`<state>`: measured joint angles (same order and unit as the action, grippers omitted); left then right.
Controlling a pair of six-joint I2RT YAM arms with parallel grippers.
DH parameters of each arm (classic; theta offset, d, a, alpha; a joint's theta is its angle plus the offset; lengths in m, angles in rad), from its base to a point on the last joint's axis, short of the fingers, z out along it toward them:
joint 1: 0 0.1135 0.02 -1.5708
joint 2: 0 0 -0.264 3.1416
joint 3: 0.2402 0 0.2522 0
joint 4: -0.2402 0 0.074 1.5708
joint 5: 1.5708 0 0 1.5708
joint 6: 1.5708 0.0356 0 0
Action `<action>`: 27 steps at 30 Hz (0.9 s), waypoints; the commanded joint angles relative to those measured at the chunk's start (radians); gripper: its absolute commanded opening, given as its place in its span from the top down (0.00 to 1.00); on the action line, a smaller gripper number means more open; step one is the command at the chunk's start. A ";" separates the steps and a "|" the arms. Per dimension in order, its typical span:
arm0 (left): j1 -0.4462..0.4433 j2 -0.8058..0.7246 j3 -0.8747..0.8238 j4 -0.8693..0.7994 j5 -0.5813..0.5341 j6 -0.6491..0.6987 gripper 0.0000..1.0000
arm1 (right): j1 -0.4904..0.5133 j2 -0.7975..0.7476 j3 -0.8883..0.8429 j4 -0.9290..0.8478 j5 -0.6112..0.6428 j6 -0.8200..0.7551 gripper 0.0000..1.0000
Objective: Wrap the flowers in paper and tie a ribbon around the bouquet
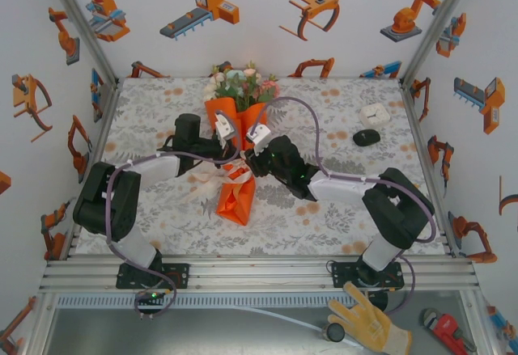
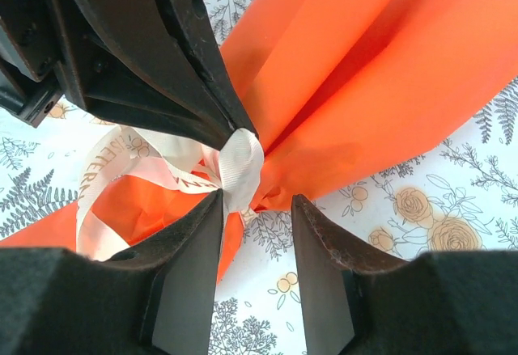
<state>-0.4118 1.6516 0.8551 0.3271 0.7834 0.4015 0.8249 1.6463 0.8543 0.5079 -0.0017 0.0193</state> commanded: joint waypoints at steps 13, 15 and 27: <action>0.003 -0.027 0.018 0.048 -0.009 -0.092 1.00 | -0.003 0.070 0.106 -0.057 -0.050 0.008 0.60; 0.003 -0.027 0.027 0.037 -0.009 -0.103 1.00 | -0.003 0.084 0.122 -0.074 -0.022 -0.016 0.60; 0.002 -0.028 0.052 -0.005 -0.036 -0.113 1.00 | -0.039 0.051 0.213 -0.260 -0.262 0.085 0.54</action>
<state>-0.4118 1.6512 0.8814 0.3202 0.7444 0.2985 0.8139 1.7370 1.0248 0.3103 -0.1566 0.0029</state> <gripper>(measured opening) 0.008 0.454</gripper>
